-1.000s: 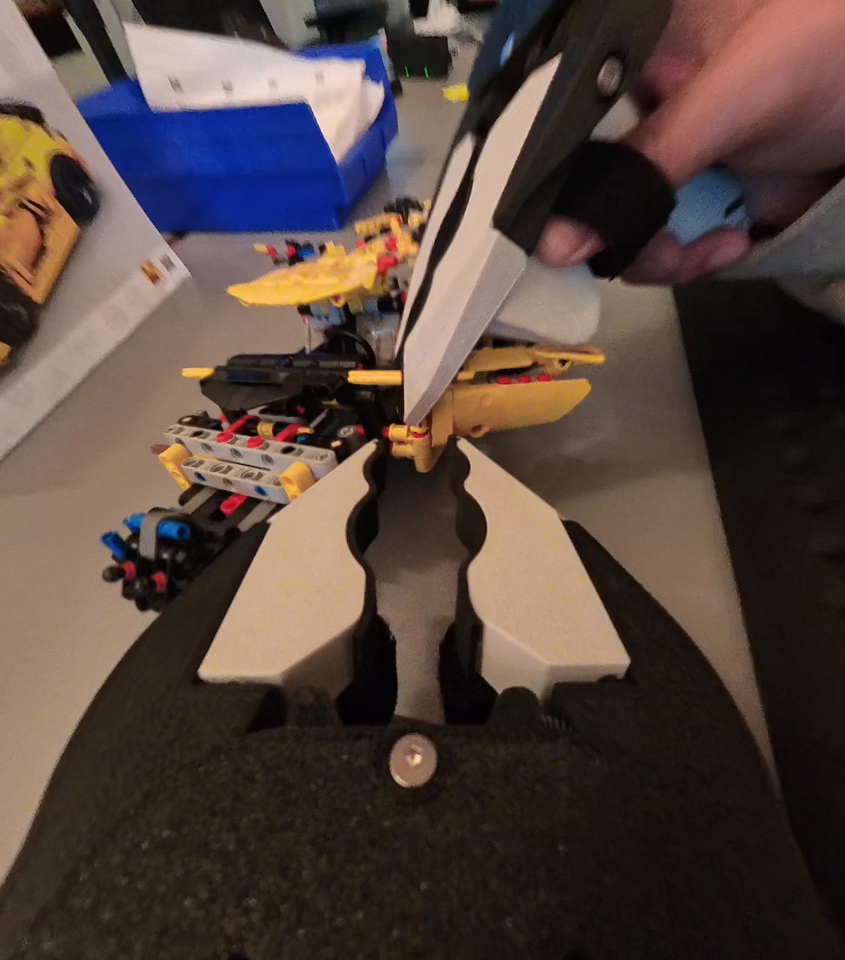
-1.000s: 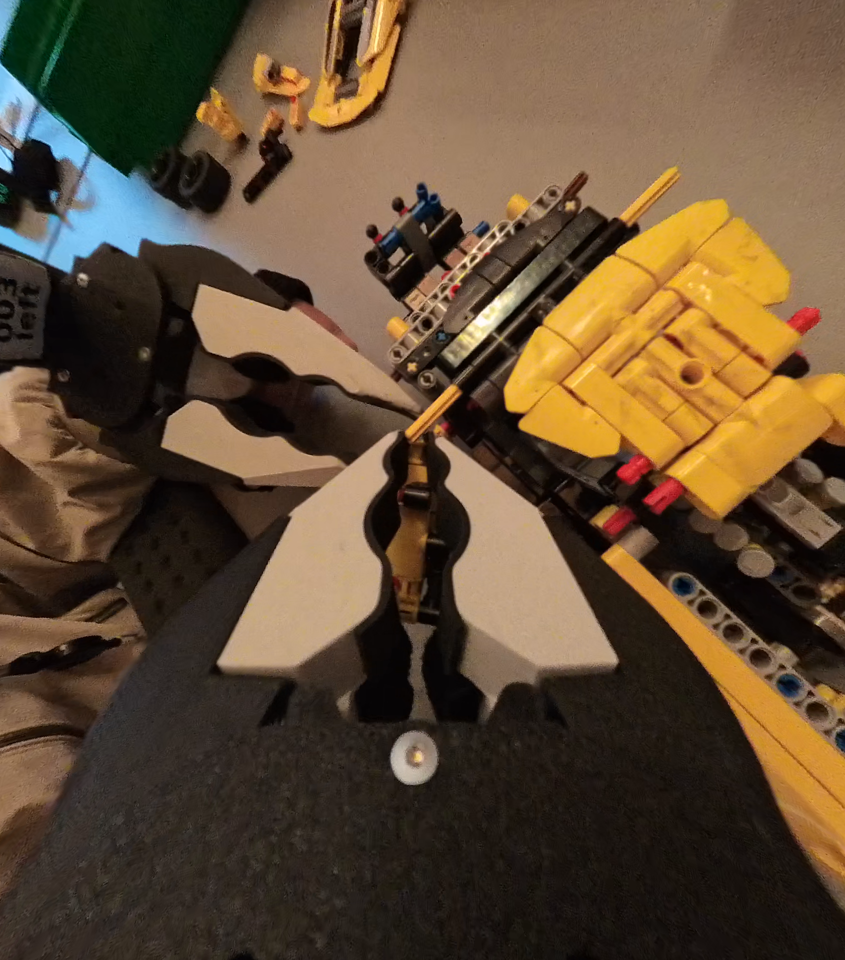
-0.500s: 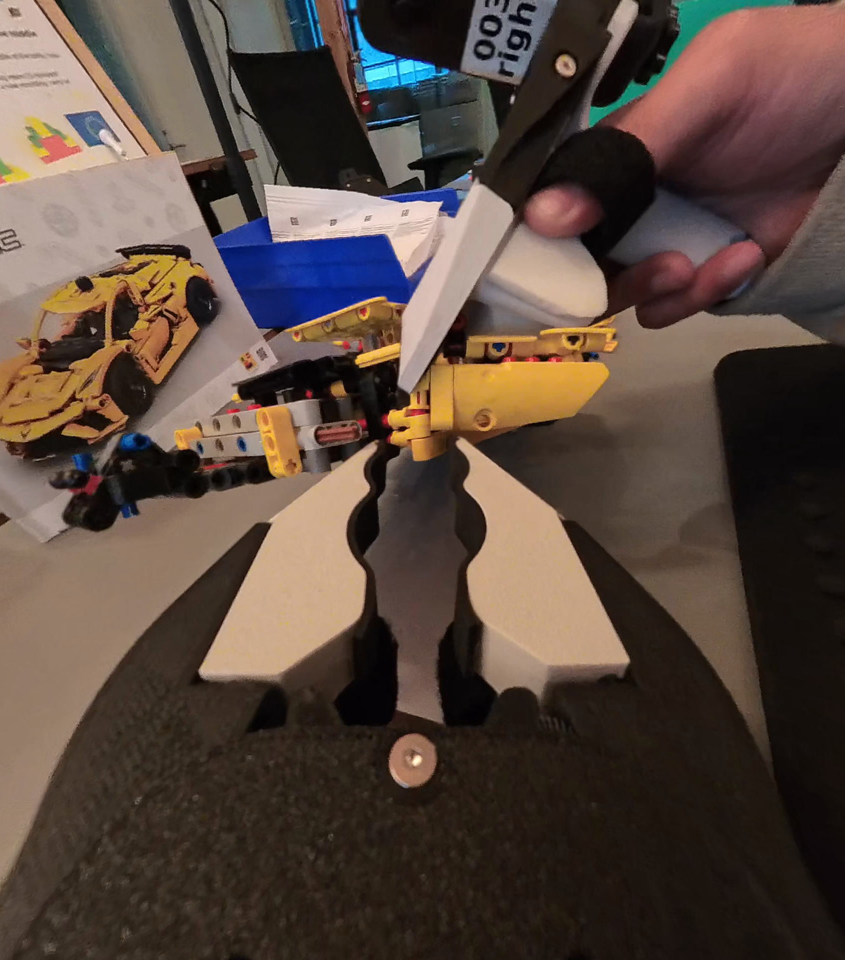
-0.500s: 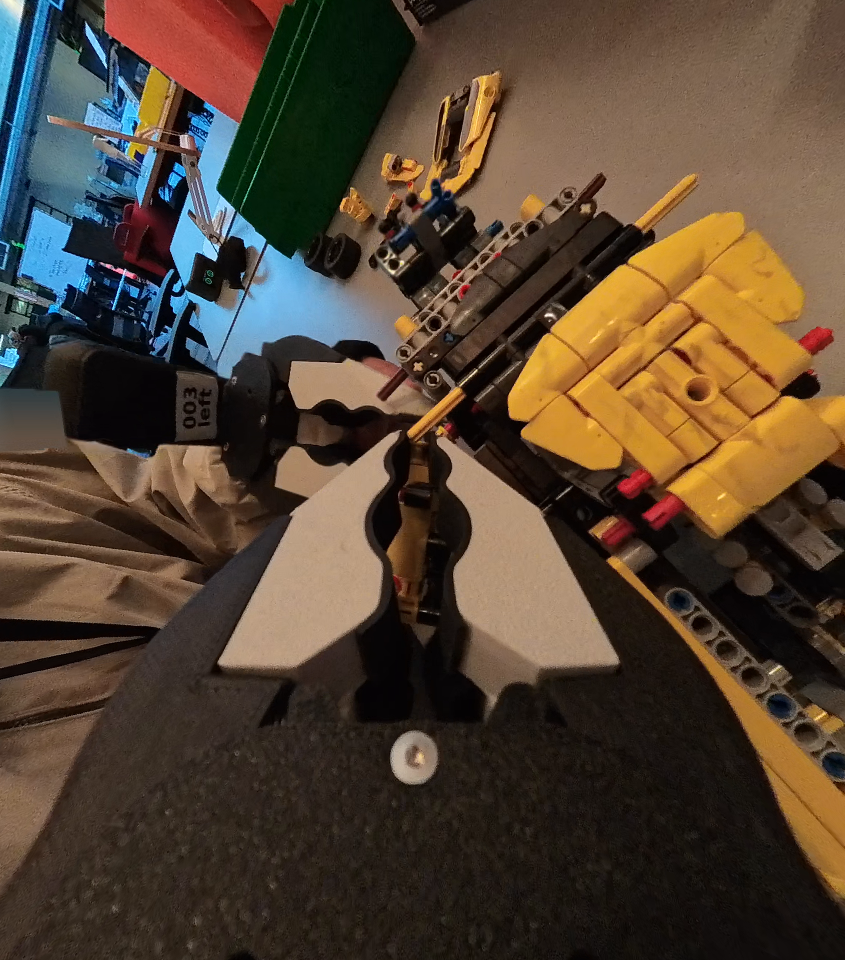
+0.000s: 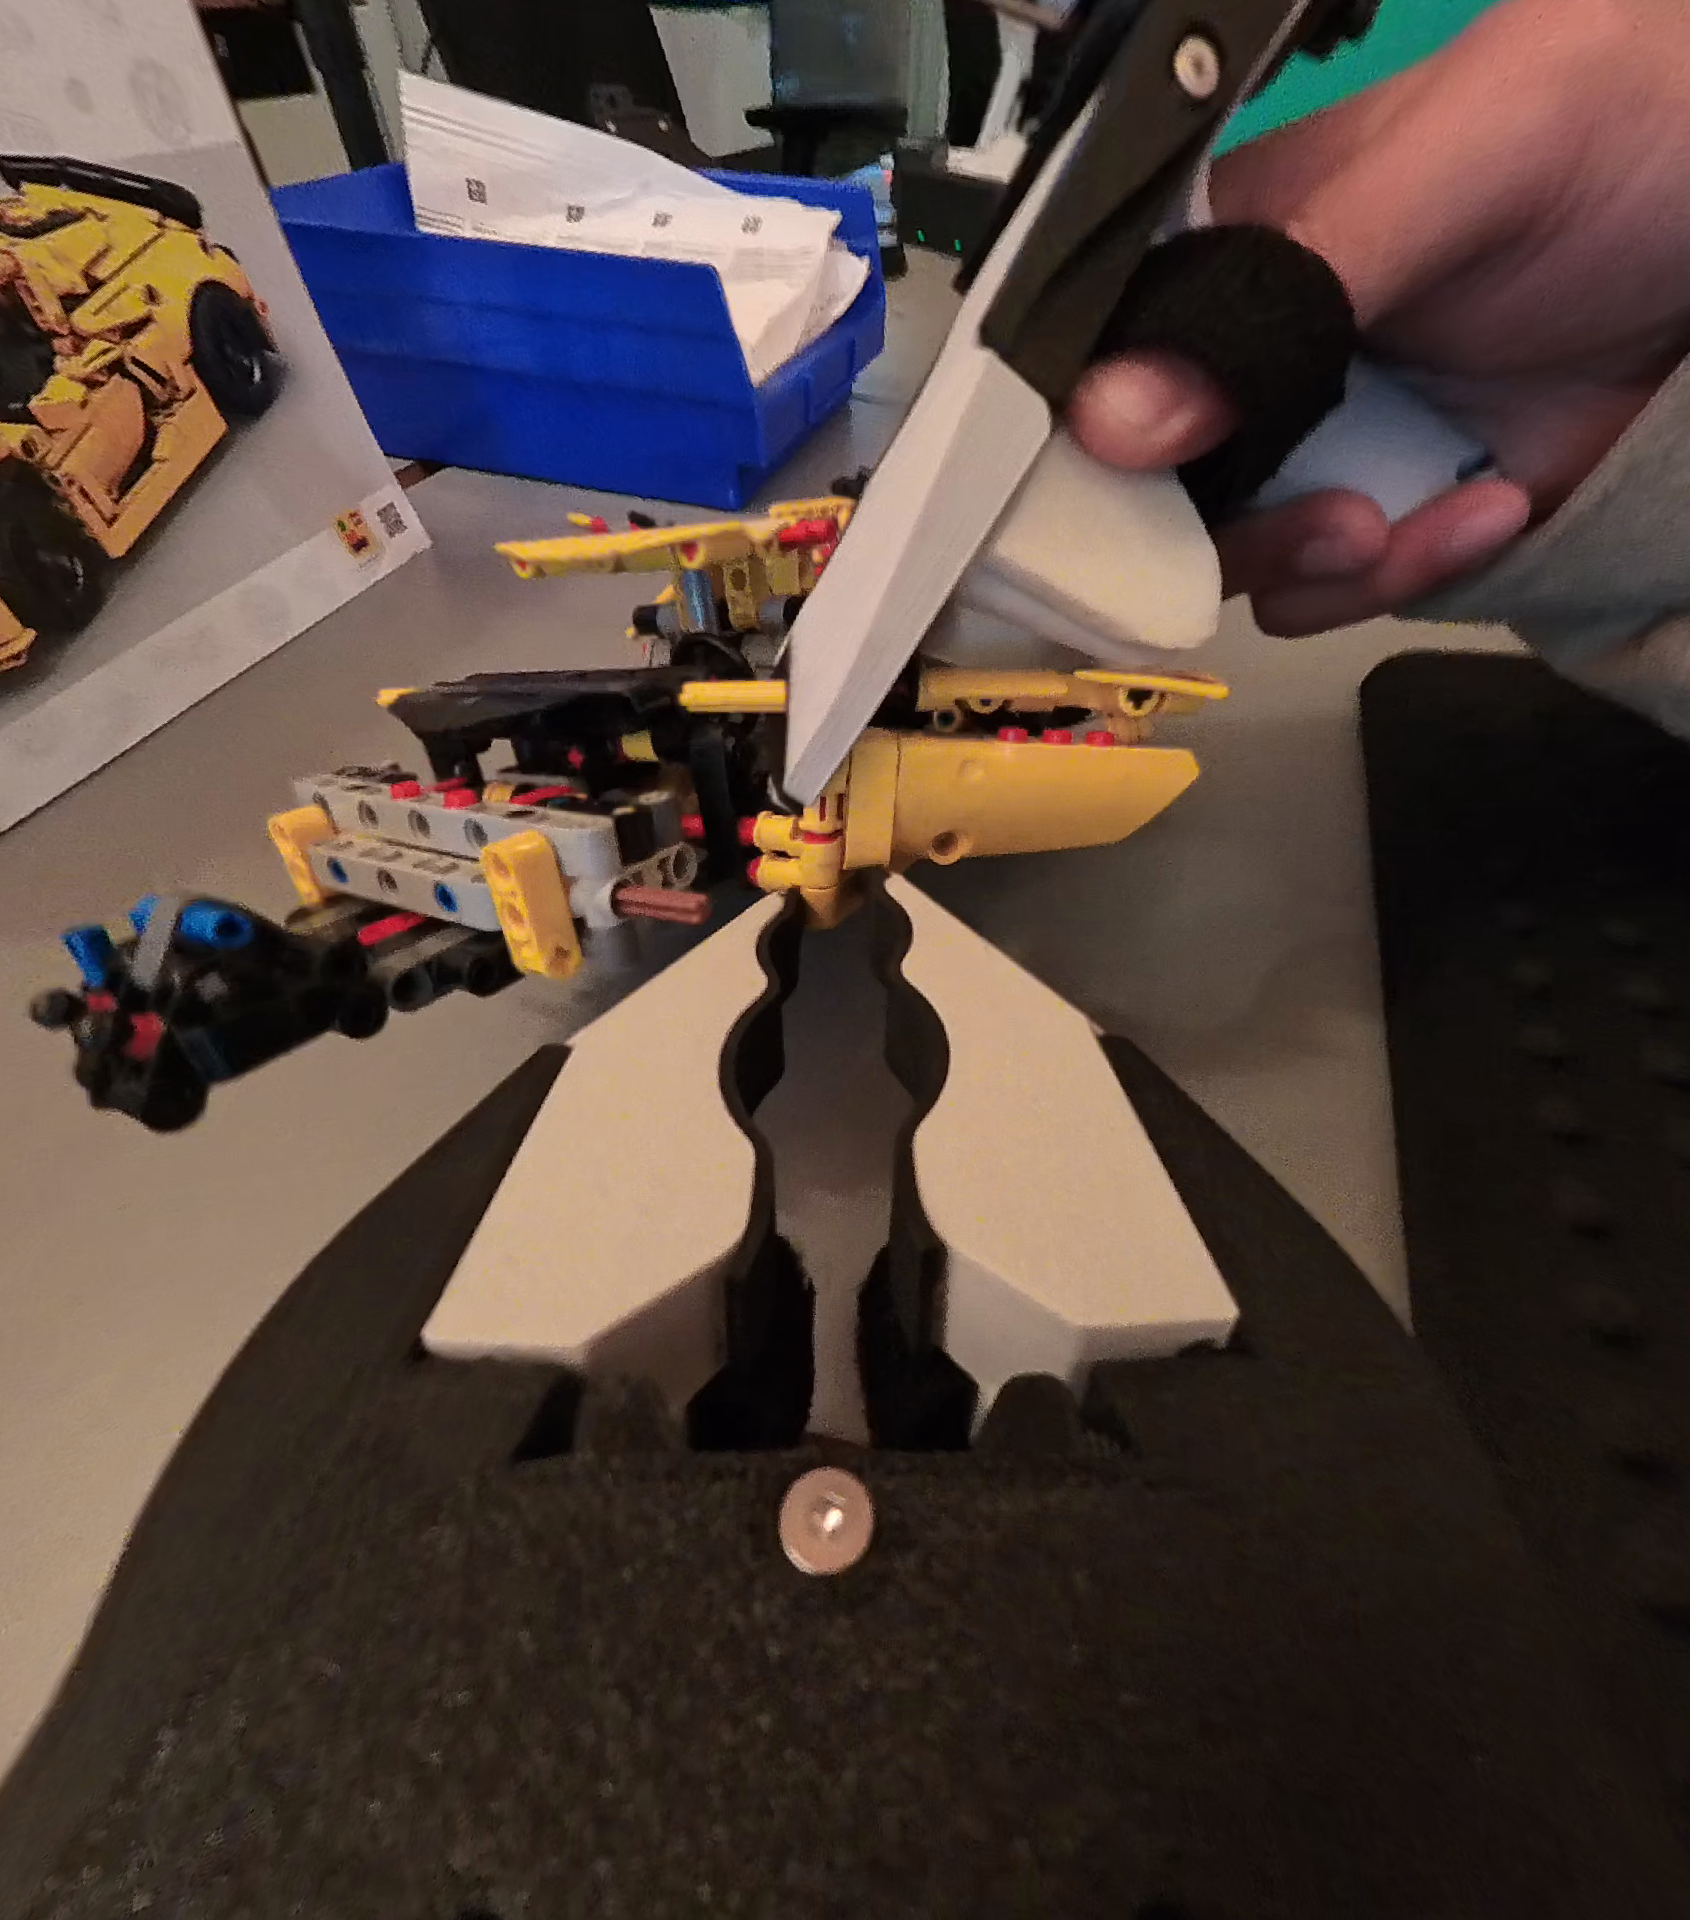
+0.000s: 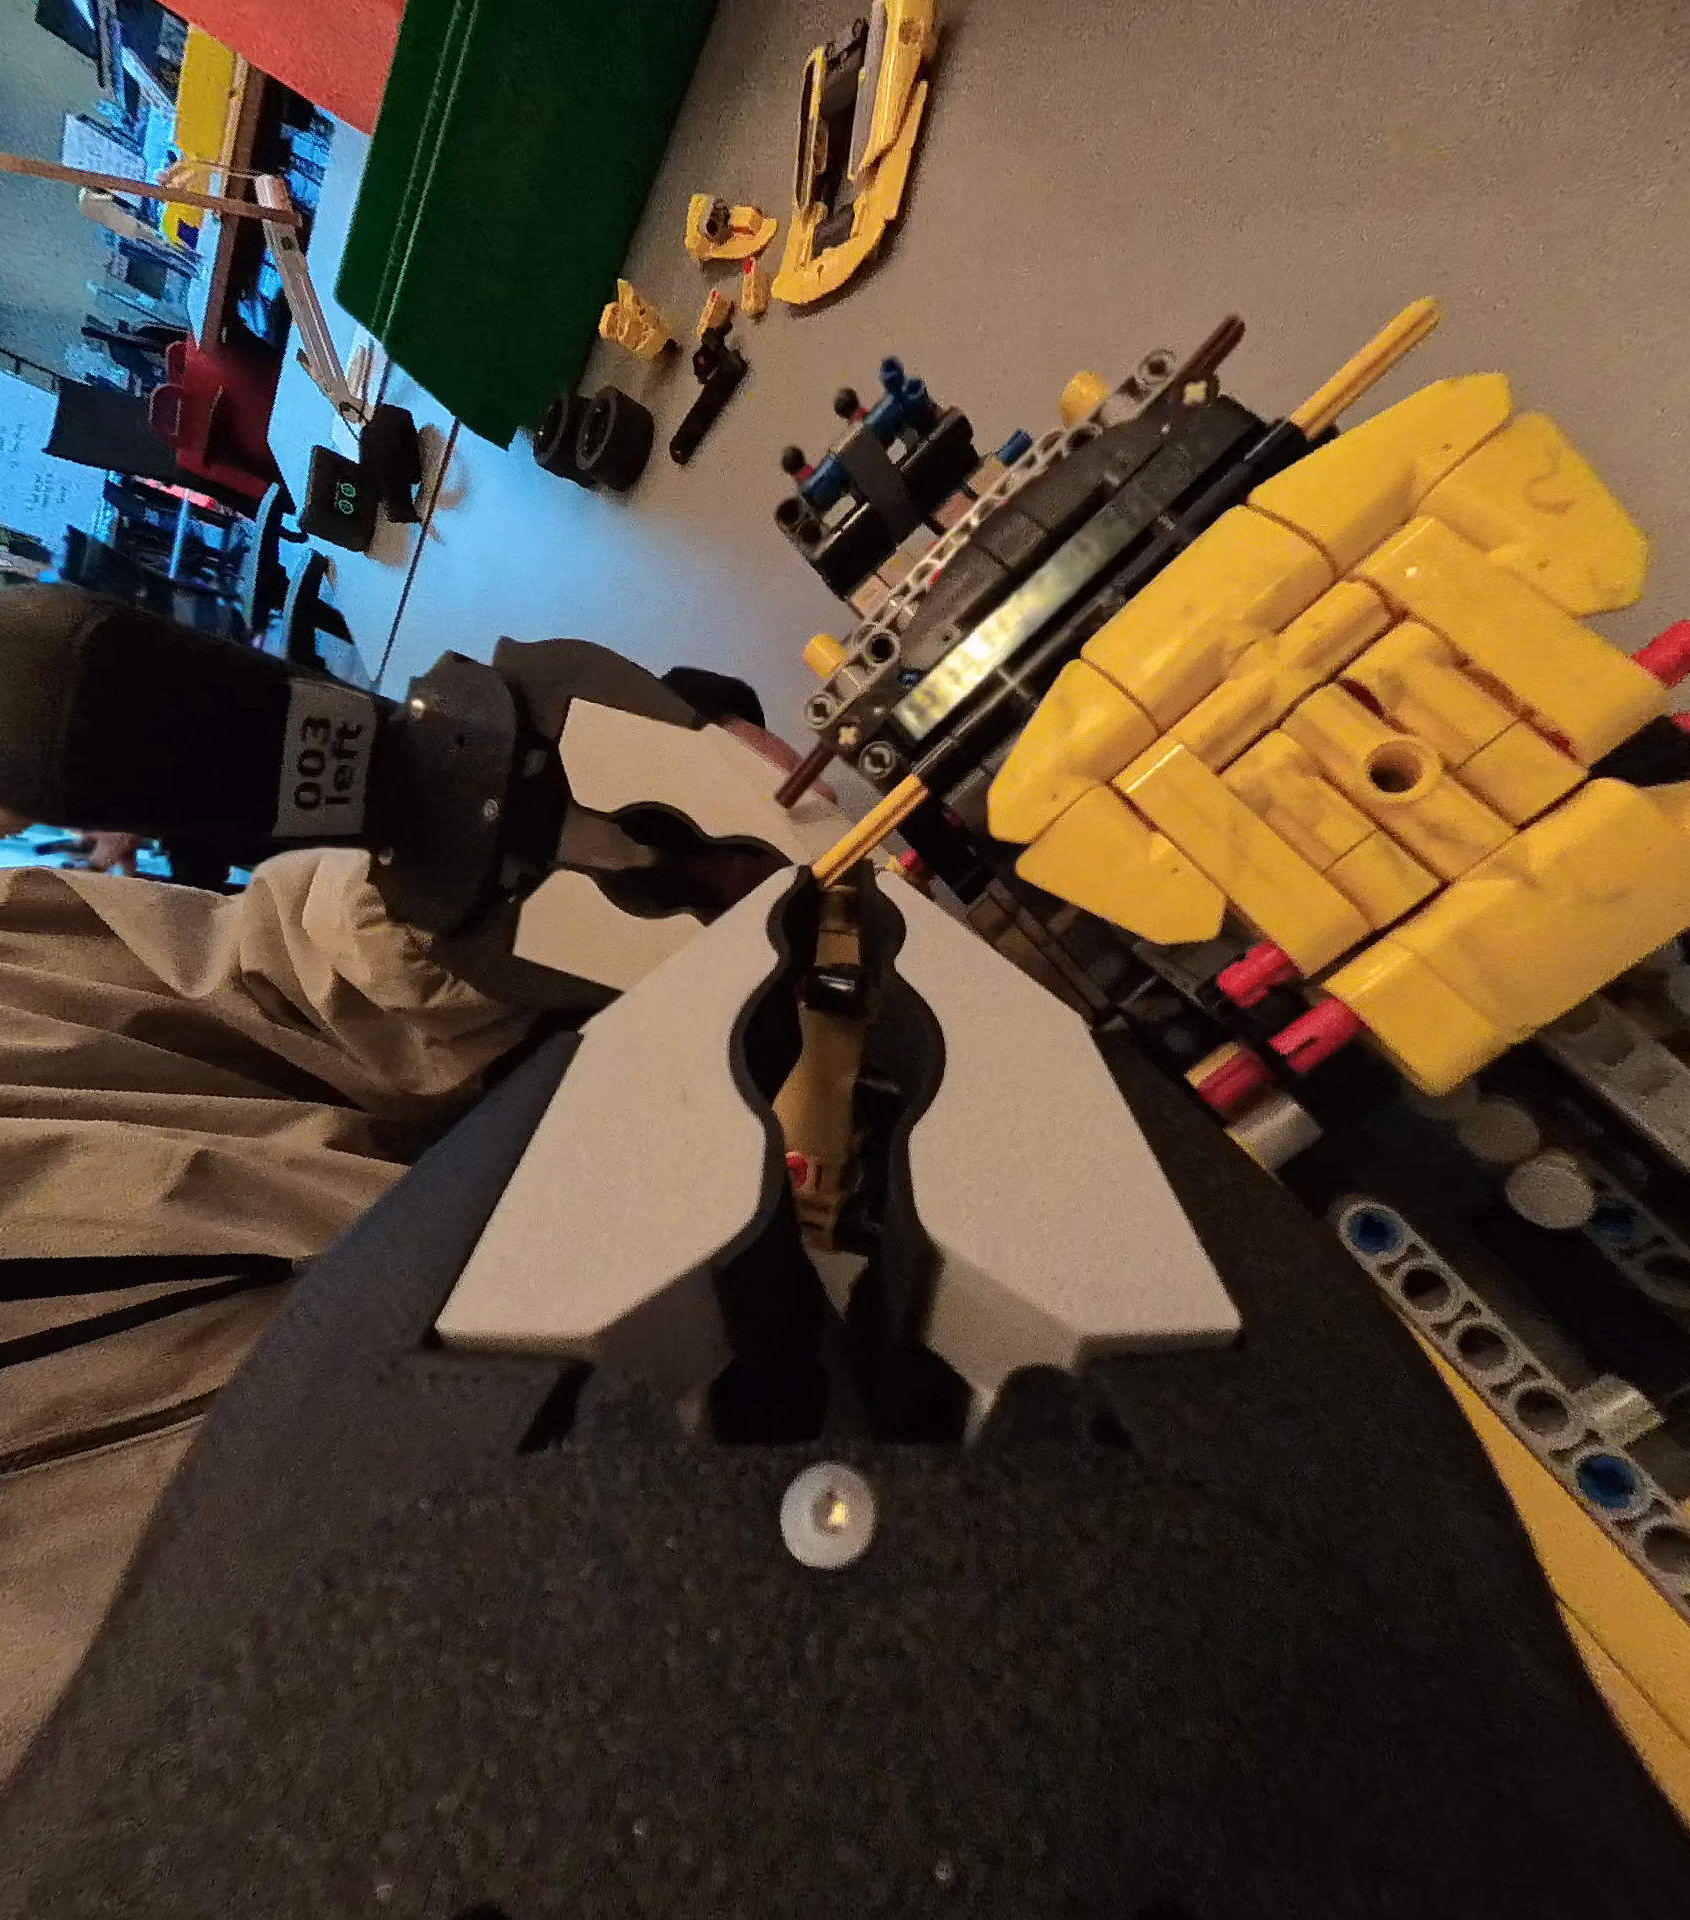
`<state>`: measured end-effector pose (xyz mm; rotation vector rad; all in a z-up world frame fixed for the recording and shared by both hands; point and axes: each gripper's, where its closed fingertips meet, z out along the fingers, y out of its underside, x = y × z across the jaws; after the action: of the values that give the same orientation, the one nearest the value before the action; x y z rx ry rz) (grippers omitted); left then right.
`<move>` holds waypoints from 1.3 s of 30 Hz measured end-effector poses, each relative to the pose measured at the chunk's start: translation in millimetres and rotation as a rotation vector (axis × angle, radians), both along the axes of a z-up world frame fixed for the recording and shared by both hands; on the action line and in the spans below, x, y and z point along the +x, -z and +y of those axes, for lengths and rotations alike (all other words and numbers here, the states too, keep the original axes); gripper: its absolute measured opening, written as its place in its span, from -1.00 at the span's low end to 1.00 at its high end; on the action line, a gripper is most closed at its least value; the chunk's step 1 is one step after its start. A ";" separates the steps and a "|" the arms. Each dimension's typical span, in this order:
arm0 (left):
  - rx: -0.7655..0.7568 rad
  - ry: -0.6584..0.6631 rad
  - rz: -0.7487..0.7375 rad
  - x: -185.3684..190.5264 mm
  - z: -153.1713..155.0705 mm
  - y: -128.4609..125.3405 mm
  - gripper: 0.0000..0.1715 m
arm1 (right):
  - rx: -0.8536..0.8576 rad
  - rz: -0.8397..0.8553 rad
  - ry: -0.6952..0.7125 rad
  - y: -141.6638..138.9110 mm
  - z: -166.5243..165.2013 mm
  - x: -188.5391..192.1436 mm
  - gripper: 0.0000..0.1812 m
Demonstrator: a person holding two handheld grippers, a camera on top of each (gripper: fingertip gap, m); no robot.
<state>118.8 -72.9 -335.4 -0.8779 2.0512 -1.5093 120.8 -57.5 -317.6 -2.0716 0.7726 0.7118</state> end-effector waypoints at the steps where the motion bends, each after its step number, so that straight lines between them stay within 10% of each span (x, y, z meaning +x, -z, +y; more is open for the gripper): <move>1: 0.011 0.016 0.011 0.4 -0.7 3.4 -0.88 | -0.006 0.004 -0.002 3.0 -0.4 0.3 -0.94; 12: 0.140 0.076 0.100 4.0 -13.8 31.2 -0.92 | -0.412 -0.345 -0.172 13.2 -22.7 3.6 -0.96; 33: 0.324 0.056 0.223 -9.4 0.4 65.6 -0.91 | -0.415 -0.320 -0.217 55.7 6.1 -5.5 -0.94; 39: 0.274 0.051 0.295 -8.7 4.2 67.4 -0.91 | -0.177 -0.389 -0.151 8.3 -18.3 8.0 -0.74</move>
<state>110.1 -68.7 -402.8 -0.9899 2.4354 -1.1366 128.8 -75.8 -325.9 -2.3507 0.4753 0.3080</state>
